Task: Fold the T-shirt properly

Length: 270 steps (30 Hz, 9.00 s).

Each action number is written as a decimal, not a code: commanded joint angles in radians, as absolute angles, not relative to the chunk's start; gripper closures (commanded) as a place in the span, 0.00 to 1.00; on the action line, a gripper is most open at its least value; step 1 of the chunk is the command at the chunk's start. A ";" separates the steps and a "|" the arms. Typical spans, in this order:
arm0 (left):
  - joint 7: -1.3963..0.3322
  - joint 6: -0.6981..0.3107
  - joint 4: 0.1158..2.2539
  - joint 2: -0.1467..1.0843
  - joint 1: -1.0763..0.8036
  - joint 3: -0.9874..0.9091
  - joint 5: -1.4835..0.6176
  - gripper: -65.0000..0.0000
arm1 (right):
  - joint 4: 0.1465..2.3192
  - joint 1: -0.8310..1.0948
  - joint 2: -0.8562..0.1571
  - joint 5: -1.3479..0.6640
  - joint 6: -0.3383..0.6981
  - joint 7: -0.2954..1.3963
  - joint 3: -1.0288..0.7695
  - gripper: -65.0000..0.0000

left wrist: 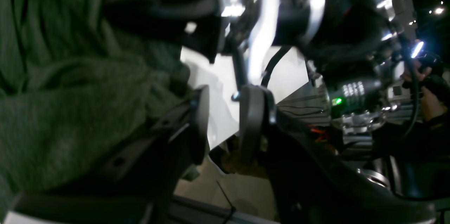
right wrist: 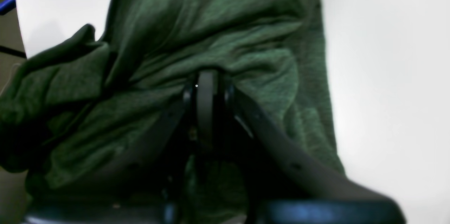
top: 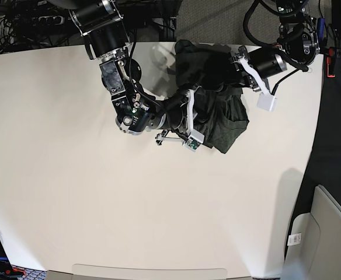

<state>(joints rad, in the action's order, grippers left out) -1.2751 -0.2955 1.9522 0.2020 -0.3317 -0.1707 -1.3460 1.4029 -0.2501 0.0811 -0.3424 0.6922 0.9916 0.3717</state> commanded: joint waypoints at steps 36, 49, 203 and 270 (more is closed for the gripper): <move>-1.106 -0.274 1.839 0.302 -0.242 -0.179 -0.771 0.79 | 1.633 -0.120 -0.101 -0.363 0.698 1.032 0.374 0.98; -1.086 -0.277 2.020 0.298 -0.295 -0.245 -0.748 0.79 | 1.698 -0.124 -0.074 -0.559 0.698 0.989 0.280 0.98; -0.974 -0.278 1.819 0.182 -0.294 0.030 -0.558 0.80 | 1.626 -0.116 -0.209 -0.394 0.673 1.003 0.199 0.98; -0.986 -0.272 2.002 0.102 -0.348 -0.364 -0.559 0.80 | 1.363 -0.232 -0.047 -0.300 0.676 0.909 0.469 0.98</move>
